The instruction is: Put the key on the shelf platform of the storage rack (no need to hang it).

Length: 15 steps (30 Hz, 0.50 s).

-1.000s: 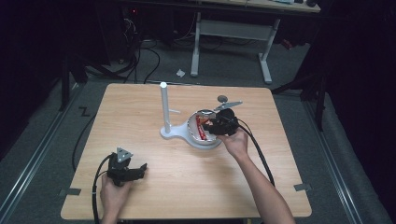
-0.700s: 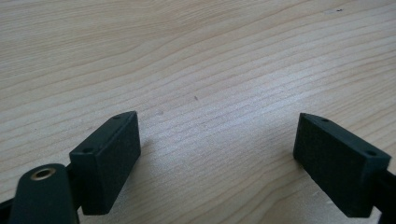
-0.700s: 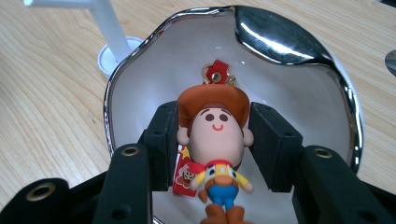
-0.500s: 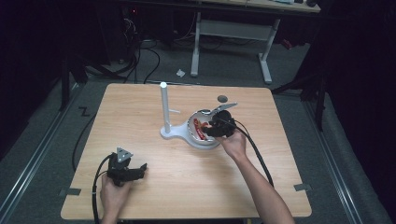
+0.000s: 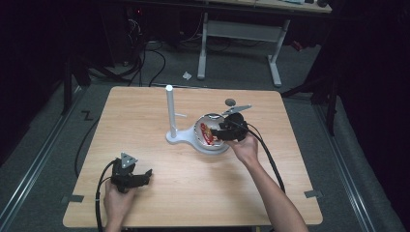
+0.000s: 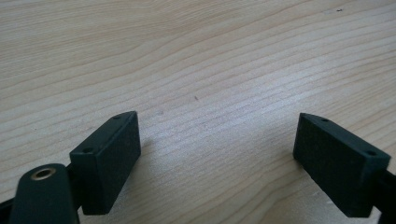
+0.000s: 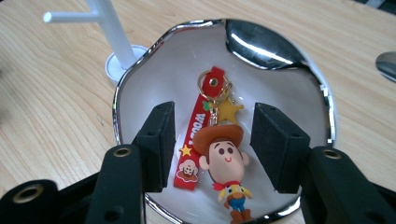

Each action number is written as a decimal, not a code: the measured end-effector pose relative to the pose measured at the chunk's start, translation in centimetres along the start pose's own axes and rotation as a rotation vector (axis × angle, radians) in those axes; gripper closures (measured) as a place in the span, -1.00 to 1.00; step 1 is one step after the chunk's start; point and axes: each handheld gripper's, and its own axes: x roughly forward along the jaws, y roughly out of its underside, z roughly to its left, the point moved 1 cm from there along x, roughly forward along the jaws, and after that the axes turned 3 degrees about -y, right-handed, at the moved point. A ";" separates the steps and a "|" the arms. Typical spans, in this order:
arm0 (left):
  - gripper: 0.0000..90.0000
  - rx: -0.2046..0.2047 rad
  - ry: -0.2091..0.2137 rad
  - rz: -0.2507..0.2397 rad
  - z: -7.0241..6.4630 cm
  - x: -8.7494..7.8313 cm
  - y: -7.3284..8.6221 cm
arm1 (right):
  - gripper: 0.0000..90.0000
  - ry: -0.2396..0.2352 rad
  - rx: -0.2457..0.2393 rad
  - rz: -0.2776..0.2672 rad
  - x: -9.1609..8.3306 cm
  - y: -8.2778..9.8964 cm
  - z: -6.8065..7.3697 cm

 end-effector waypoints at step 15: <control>-0.66 0.000 0.000 0.000 0.0 0.0 0.0 | 0.17 0.037 -0.020 -0.066 -3.7 0.0 -0.8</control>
